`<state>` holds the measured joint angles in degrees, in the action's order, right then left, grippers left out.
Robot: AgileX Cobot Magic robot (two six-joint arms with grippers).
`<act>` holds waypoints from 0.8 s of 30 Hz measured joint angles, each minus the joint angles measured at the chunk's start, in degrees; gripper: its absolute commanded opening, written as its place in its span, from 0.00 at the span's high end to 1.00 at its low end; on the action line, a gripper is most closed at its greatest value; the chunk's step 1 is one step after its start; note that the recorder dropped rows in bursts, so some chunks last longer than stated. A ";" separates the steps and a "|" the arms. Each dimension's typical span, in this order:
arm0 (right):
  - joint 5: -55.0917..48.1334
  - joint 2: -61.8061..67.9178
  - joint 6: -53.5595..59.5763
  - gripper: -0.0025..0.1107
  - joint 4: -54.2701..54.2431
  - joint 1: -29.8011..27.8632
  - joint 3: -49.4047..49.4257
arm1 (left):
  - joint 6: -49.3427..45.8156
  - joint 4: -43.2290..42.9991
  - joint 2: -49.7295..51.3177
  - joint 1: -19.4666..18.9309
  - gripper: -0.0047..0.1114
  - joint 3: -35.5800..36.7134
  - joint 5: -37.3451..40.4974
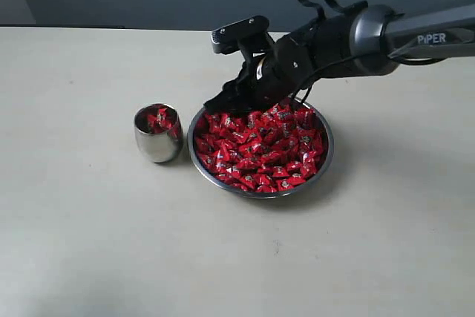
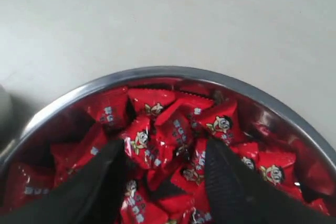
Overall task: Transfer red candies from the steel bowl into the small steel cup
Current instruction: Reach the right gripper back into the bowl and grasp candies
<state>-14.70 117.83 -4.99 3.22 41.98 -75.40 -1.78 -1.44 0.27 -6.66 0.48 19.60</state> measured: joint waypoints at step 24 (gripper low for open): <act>6.94 5.74 0.00 0.98 -1.98 0.00 0.00 | 0.00 0.00 0.00 0.00 0.96 0.00 0.00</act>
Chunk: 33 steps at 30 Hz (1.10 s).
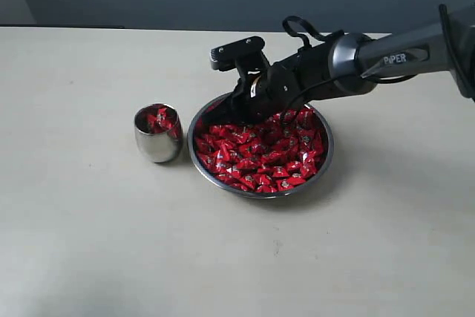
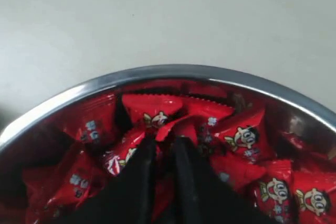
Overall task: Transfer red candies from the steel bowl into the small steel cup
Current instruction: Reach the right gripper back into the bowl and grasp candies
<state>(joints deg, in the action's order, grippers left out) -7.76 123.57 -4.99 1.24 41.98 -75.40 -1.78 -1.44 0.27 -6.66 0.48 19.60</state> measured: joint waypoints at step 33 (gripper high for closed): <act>-5.27 -3.60 0.00 0.62 0.11 0.00 0.00 | 0.00 0.00 0.00 0.00 0.96 0.00 0.00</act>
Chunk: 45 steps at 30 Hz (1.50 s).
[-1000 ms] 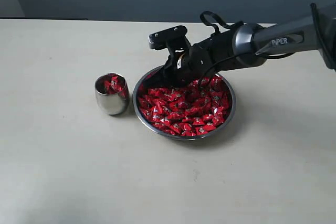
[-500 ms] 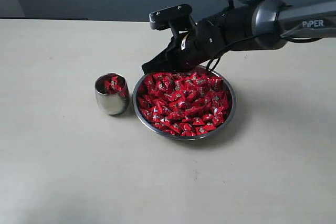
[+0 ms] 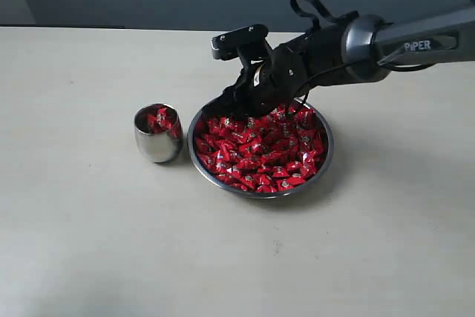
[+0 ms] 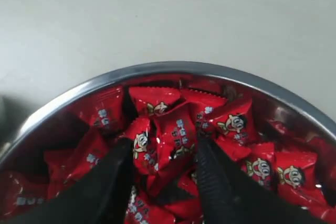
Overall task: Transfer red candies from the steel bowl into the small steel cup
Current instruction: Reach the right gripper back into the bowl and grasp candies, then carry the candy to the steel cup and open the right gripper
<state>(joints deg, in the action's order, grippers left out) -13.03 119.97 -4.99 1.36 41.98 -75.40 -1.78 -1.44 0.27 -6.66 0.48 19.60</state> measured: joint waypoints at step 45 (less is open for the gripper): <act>5.22 -8.72 1.49 0.98 1.69 14.31 -1.18 | 0.00 0.00 0.00 0.00 0.96 0.00 0.00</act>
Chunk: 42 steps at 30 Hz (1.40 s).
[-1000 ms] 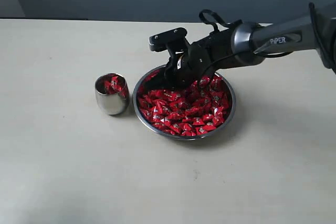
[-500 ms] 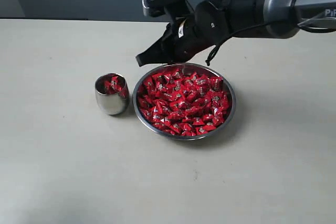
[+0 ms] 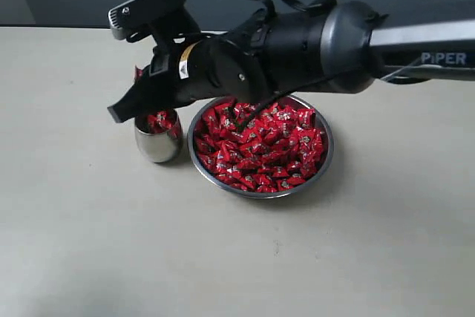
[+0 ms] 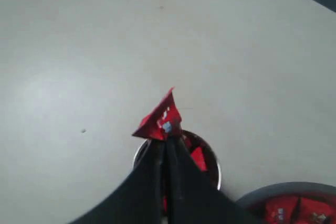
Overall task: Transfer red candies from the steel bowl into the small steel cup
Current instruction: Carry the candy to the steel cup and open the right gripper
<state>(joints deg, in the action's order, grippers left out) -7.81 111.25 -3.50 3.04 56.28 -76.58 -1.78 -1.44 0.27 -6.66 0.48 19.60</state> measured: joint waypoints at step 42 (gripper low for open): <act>-6.03 7.95 0.14 0.63 1.15 -0.02 -5.78 | 0.00 0.00 0.00 0.00 0.96 0.00 0.00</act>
<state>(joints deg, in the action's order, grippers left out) -13.84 119.21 -3.36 4.20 56.27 -82.36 -1.78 -1.44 0.27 -6.66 0.48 19.60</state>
